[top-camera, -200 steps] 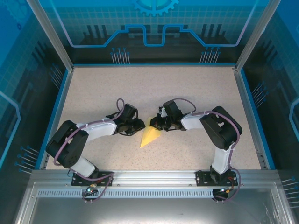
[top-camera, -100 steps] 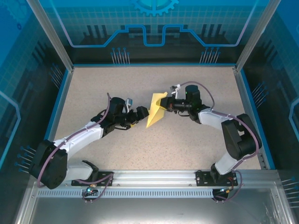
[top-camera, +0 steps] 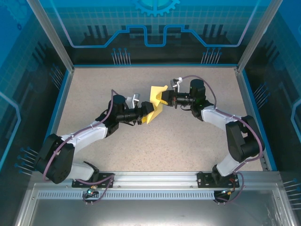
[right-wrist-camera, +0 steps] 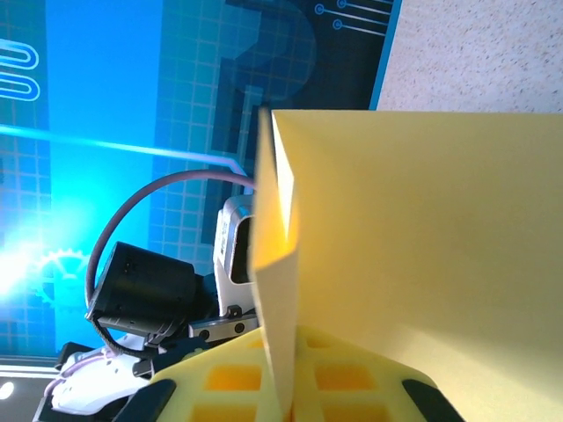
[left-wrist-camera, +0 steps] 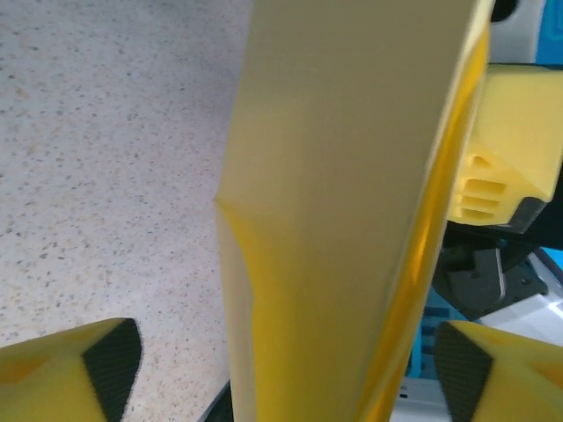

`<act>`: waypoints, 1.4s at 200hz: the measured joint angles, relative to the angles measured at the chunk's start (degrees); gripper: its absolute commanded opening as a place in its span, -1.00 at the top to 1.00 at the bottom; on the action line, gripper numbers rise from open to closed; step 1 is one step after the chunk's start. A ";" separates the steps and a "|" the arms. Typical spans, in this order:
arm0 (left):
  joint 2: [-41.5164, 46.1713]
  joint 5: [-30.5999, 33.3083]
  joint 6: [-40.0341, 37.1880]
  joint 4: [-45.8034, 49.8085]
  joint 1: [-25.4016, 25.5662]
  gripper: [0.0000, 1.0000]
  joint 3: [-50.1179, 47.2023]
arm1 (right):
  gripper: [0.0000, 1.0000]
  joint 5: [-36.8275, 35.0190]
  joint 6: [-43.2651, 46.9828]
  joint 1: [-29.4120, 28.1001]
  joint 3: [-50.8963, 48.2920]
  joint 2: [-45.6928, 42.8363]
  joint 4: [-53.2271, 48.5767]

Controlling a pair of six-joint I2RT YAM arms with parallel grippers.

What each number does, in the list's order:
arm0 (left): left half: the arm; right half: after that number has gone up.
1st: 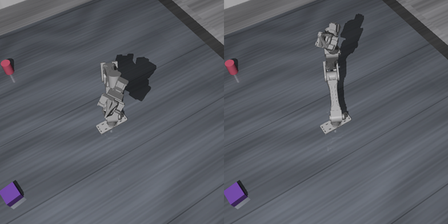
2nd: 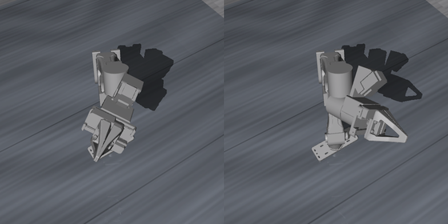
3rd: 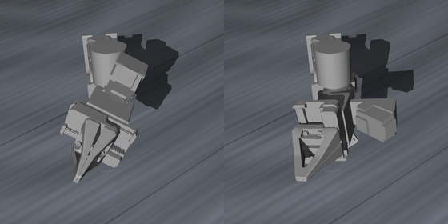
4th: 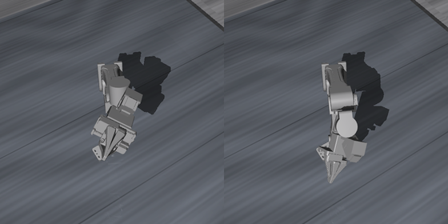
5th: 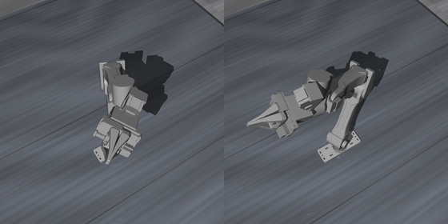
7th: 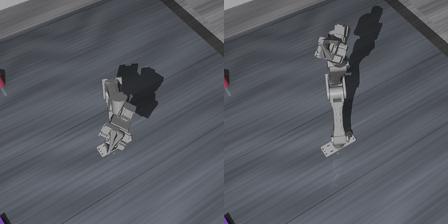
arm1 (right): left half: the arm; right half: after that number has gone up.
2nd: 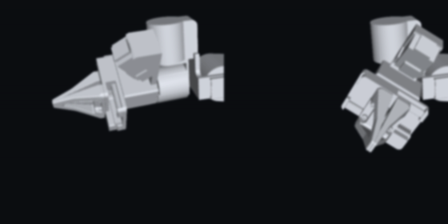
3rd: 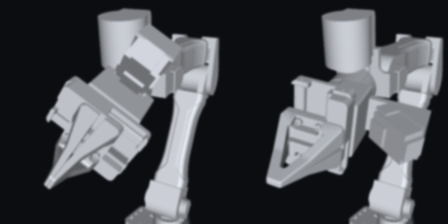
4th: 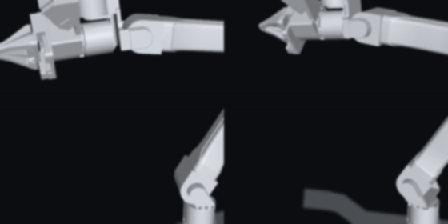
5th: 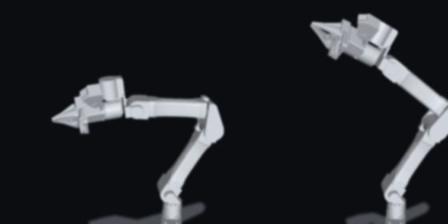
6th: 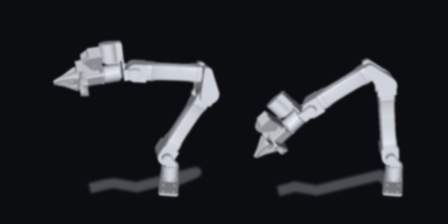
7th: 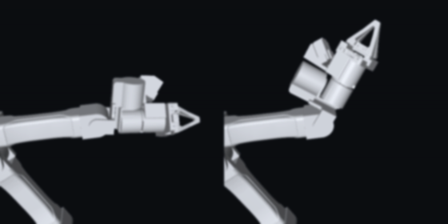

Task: Fold a paper plane with a square sheet of paper (pick it up from the middle)
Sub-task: Turn over the paper at the center of the table.

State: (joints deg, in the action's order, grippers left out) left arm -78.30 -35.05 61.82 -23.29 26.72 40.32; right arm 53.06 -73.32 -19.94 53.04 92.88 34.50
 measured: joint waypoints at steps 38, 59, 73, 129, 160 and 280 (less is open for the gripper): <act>0.00 -0.61 0.00 -3.43 0.00 0.02 -0.04 | 0.84 0.85 -0.66 -0.04 -0.07 0.46 0.11; 0.00 -0.59 -0.13 -3.72 0.00 0.29 -0.04 | 0.84 1.49 -0.61 -0.04 -0.28 0.57 -0.02; 0.00 -0.57 -0.20 -3.56 0.00 0.43 -0.04 | 0.84 1.62 -0.55 -0.04 -0.35 0.61 -0.42; 0.00 -0.24 -1.86 -1.57 0.00 0.92 -0.04 | 0.32 1.64 4.83 -0.26 -0.09 0.59 -8.94; 0.39 2.27 -4.90 5.44 0.00 0.90 0.37 | -0.27 -3.04 14.56 0.57 1.86 -1.92 -25.55; -15.17 57.92 -21.05 73.77 12.55 0.86 35.76 | -0.60 -36.59 34.23 2.51 1.03 -17.55 -58.21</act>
State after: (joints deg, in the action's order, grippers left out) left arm -93.47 22.87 40.77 50.48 39.27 76.07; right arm 16.47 -39.09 -17.43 54.06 75.33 -23.70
